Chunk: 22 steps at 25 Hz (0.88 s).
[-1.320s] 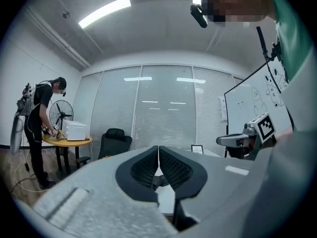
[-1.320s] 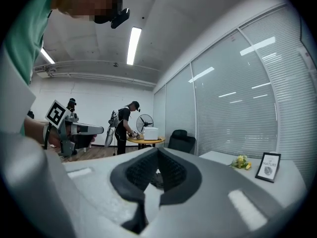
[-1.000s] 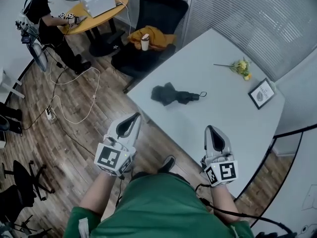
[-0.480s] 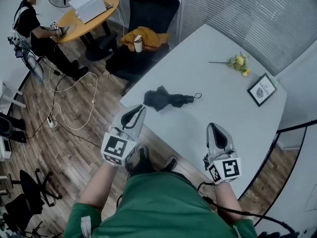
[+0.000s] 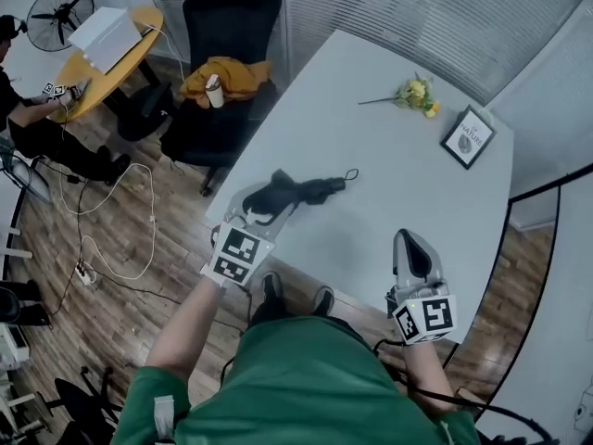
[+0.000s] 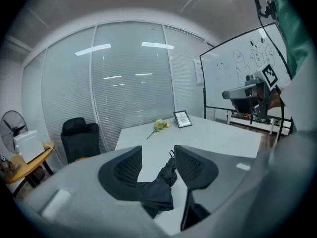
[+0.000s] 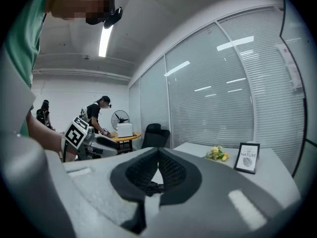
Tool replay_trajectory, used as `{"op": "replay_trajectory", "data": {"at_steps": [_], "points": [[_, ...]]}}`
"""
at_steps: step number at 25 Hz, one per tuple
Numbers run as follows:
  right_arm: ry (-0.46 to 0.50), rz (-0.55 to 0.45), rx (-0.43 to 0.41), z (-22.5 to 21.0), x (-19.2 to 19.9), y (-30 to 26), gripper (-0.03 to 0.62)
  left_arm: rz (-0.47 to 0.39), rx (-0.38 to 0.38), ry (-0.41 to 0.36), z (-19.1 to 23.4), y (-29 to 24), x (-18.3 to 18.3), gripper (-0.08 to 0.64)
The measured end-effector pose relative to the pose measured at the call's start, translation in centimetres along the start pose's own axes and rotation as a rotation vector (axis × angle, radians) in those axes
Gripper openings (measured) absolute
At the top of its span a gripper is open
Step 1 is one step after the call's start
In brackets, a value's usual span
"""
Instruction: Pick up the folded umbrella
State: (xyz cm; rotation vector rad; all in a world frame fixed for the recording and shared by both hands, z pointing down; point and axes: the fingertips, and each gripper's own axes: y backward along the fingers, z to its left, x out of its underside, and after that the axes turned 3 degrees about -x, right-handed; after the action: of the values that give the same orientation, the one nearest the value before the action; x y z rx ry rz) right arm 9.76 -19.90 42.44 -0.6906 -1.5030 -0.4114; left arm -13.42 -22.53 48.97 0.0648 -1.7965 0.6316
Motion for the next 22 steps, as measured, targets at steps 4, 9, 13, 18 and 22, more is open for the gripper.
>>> {"op": "replay_trajectory", "data": {"at_steps": [4,9,13,18,22], "points": [[-0.003,0.002,0.085,0.6,-0.2,-0.2,0.003,0.073,0.092,-0.067,0.7,-3.3,2.4,0.220],[-0.007,0.009,0.188,1.0,-0.2,-0.5,0.003,0.207,0.229,-0.127,0.2,-7.6,6.3,0.260],[-0.016,0.010,0.267,1.7,-0.2,-0.5,0.003,0.347,0.345,-0.190,-1.3,-10.4,10.3,0.291],[-0.035,0.016,0.346,2.9,-0.1,-0.4,0.003,0.486,0.428,-0.261,-2.0,-13.4,14.7,0.319],[-0.052,0.024,0.413,3.1,0.7,1.1,0.003,0.558,0.461,-0.287,-3.0,-15.4,17.2,0.333]]}}
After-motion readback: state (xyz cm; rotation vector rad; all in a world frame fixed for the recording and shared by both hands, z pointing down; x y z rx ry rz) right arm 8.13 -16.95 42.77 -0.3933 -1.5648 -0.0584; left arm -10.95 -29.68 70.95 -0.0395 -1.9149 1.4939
